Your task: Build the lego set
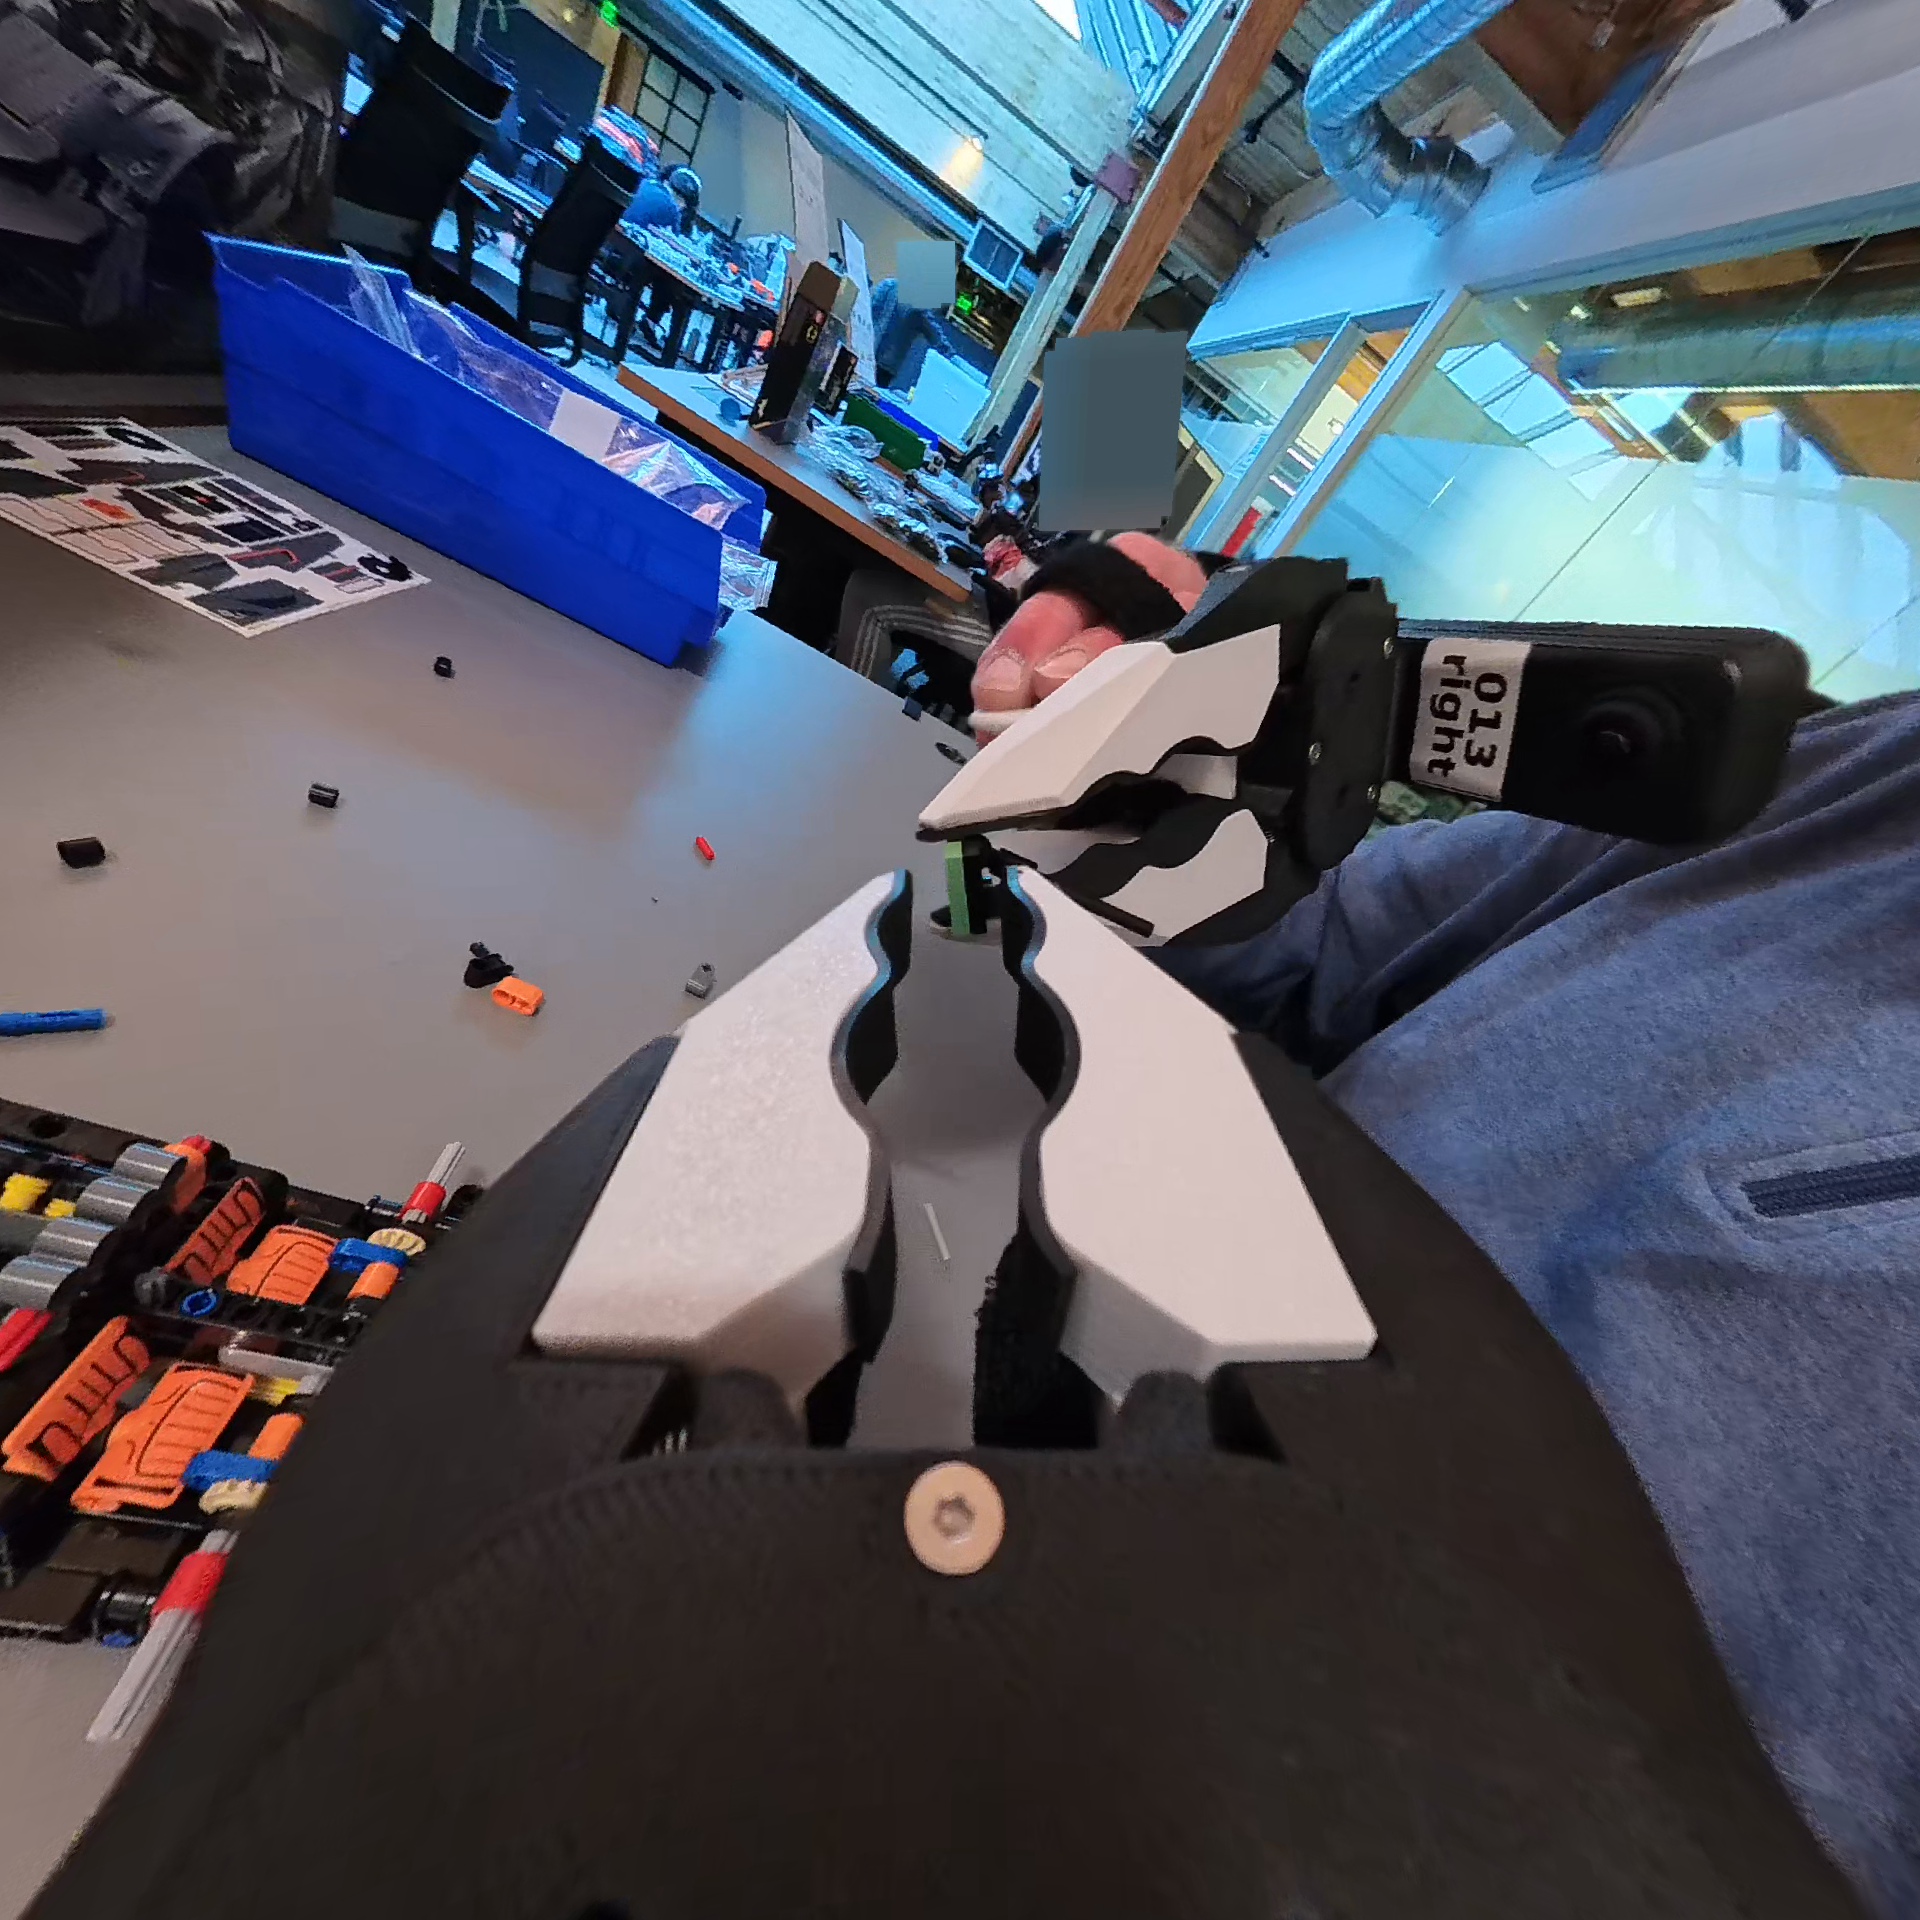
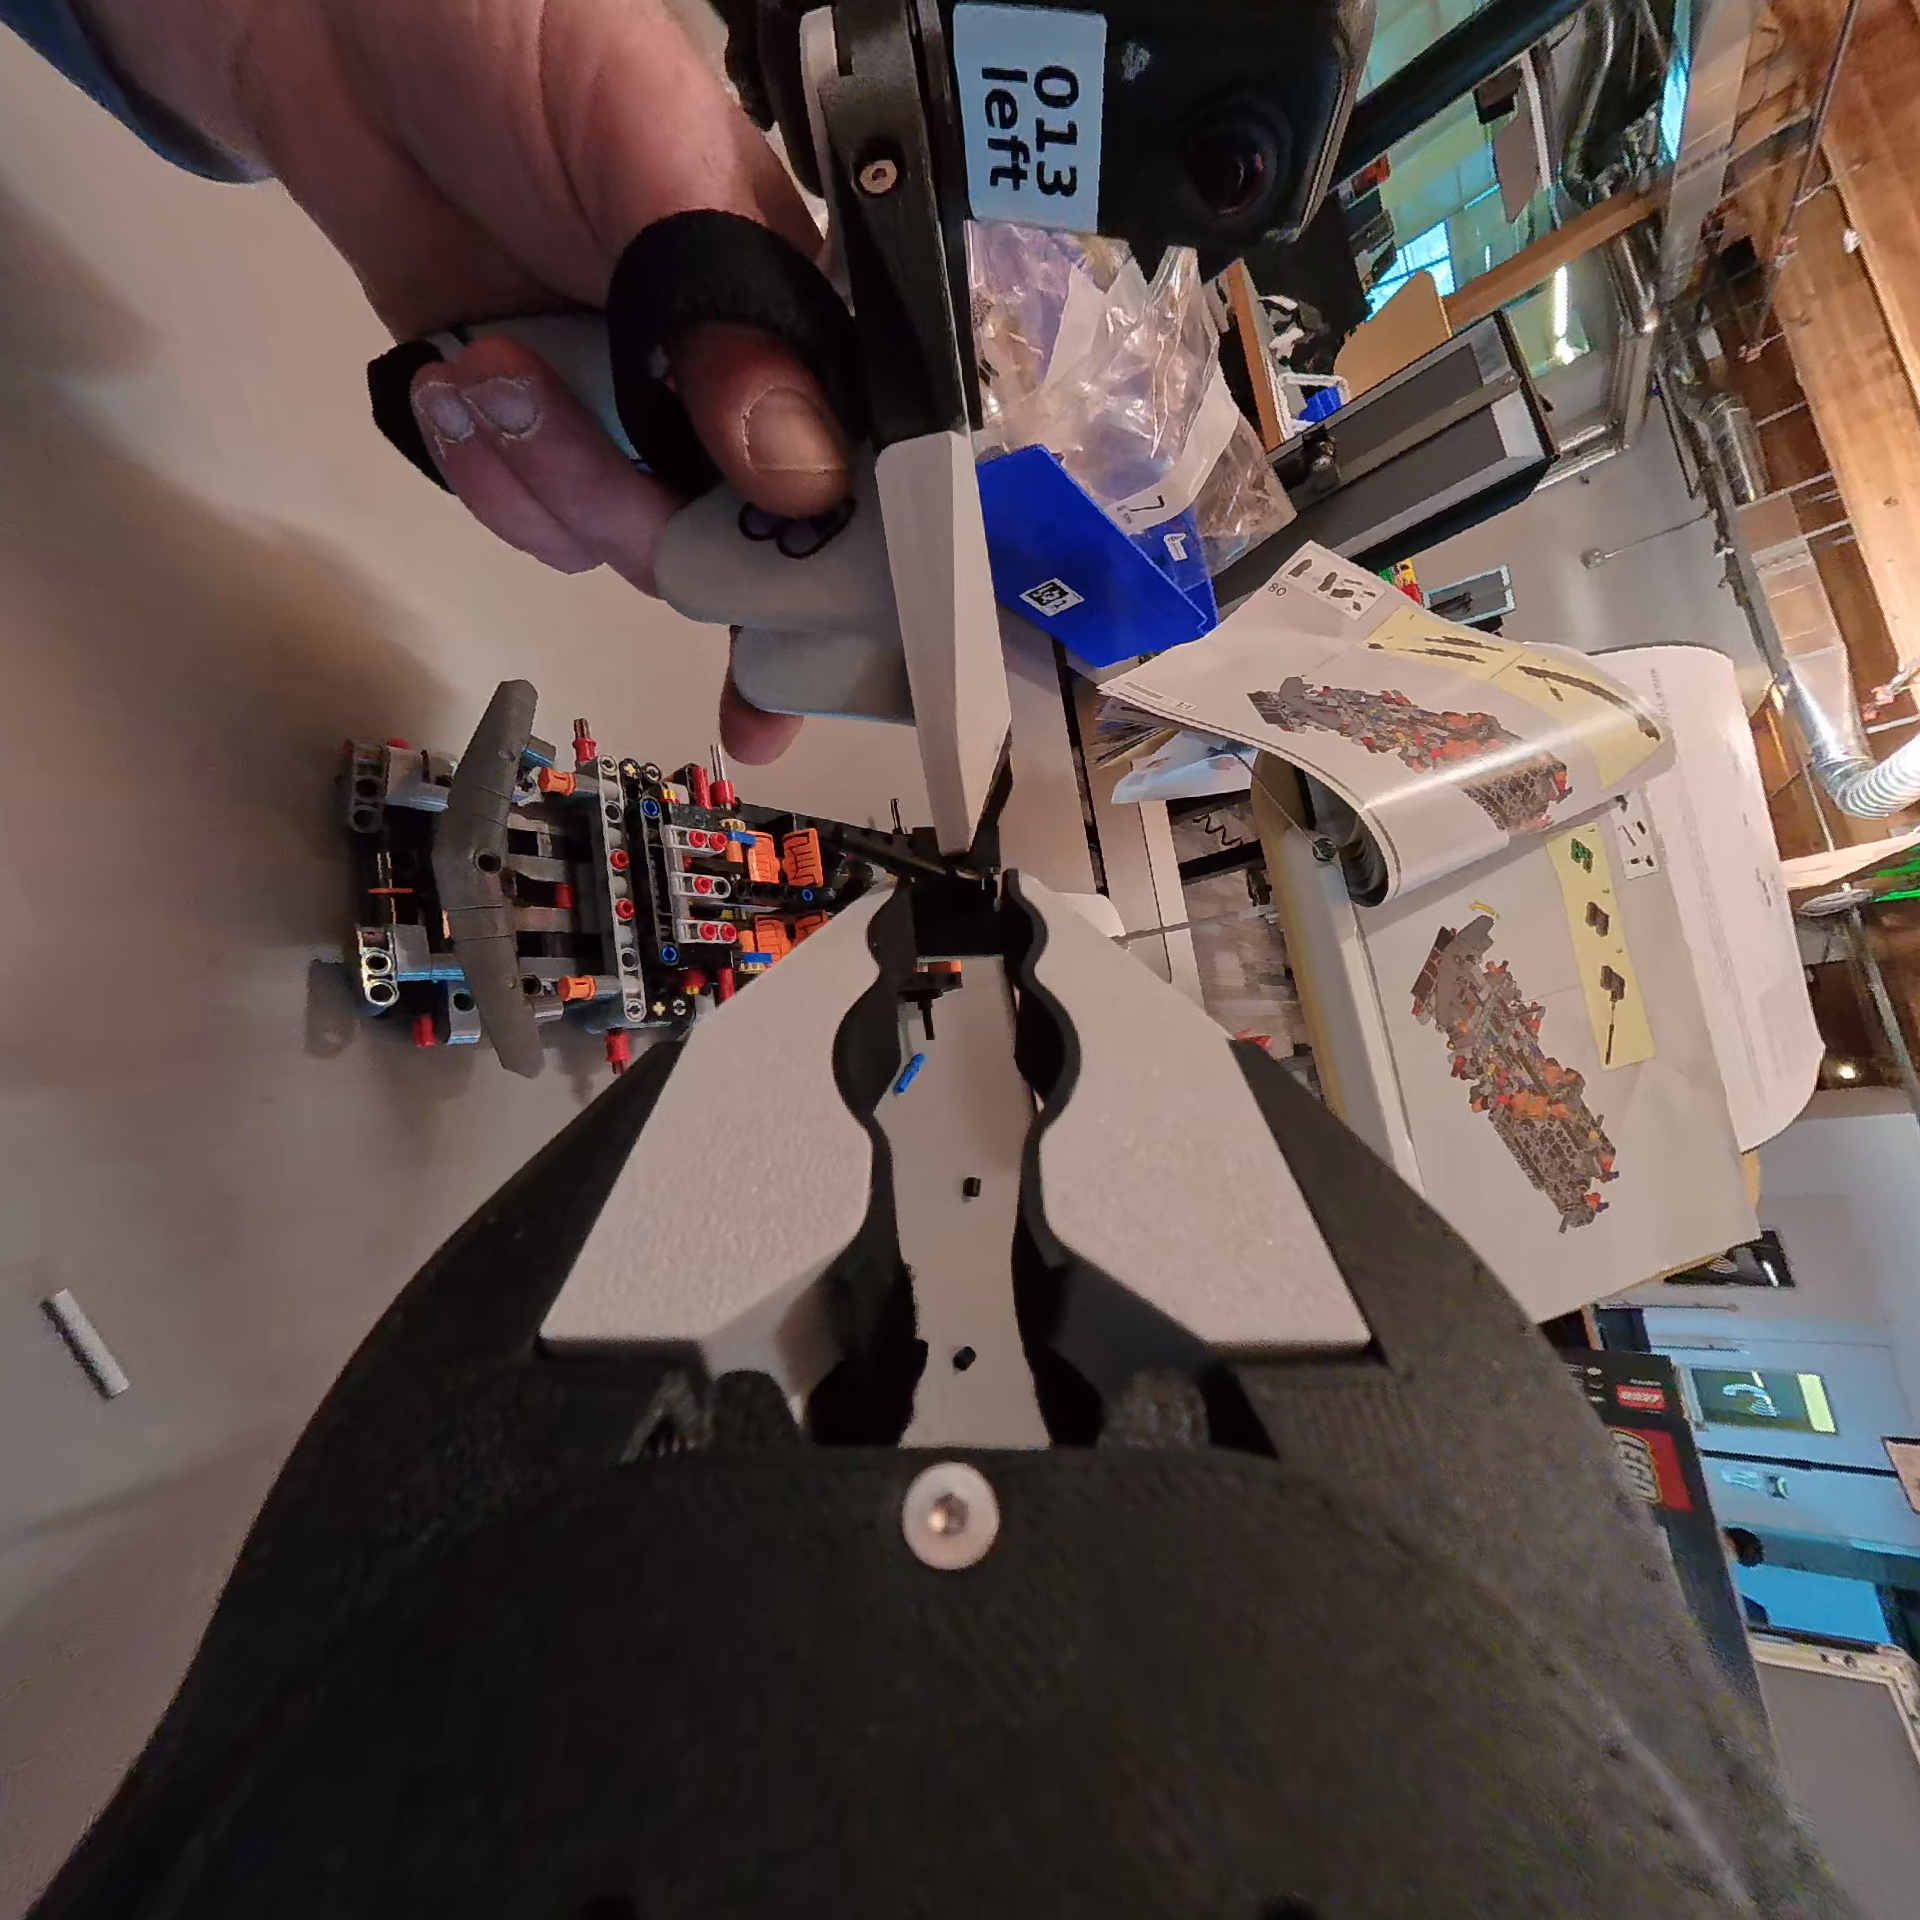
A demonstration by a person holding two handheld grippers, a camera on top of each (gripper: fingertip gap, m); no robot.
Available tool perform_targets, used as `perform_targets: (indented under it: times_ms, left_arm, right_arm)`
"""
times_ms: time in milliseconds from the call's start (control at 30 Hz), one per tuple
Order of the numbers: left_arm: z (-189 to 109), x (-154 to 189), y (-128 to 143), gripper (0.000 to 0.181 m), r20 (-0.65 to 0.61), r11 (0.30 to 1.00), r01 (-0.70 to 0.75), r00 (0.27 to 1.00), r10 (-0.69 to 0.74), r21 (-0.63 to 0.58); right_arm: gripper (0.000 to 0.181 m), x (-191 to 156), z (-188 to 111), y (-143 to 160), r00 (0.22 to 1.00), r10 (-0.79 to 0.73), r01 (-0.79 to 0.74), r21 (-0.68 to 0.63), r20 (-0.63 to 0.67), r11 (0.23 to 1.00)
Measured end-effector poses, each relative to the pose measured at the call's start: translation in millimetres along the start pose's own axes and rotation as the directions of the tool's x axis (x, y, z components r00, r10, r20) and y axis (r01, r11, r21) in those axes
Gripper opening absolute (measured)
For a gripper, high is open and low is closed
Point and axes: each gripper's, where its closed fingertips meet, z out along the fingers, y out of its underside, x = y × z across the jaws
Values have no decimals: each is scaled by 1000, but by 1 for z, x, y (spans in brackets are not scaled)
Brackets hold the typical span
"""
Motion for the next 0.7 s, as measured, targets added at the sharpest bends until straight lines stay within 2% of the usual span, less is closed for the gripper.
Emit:
perform_targets:
  times_ms: [200,433,700]
  left_arm:
    - [-6,-5,-5,23,67,998,-63,996,63,-9]
    - [-33,-21,-15,22,224,976,-206,950,218,-75]
    - [-45,-29,-13,20,274,954,-266,915,295,-137]
  right_arm:
    - [14,1,-1,4,999,38,-38,-1,5,999]
    - [14,10,-5,17,990,142,-142,-5,0,990]
    - [14,5,-3,26,983,185,-184,-27,22,983]
